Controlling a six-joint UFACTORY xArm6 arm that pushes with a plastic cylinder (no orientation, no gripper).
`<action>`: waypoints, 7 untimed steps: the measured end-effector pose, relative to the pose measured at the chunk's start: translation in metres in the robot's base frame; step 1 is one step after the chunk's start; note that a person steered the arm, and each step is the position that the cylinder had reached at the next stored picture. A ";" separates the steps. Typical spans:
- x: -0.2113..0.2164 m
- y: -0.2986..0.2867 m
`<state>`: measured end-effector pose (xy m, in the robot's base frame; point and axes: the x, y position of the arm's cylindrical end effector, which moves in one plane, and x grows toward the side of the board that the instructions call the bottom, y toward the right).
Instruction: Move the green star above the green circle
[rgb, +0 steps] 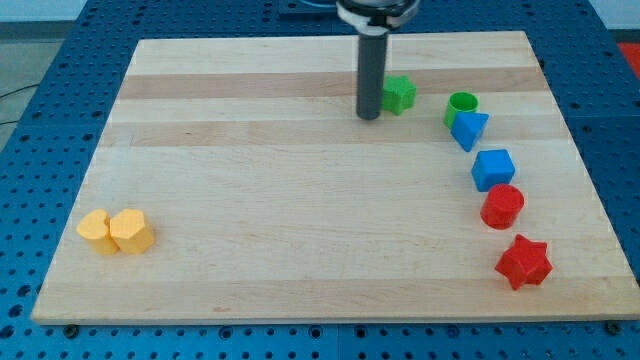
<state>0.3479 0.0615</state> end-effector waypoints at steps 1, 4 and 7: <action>-0.003 0.044; 0.002 -0.054; -0.035 0.020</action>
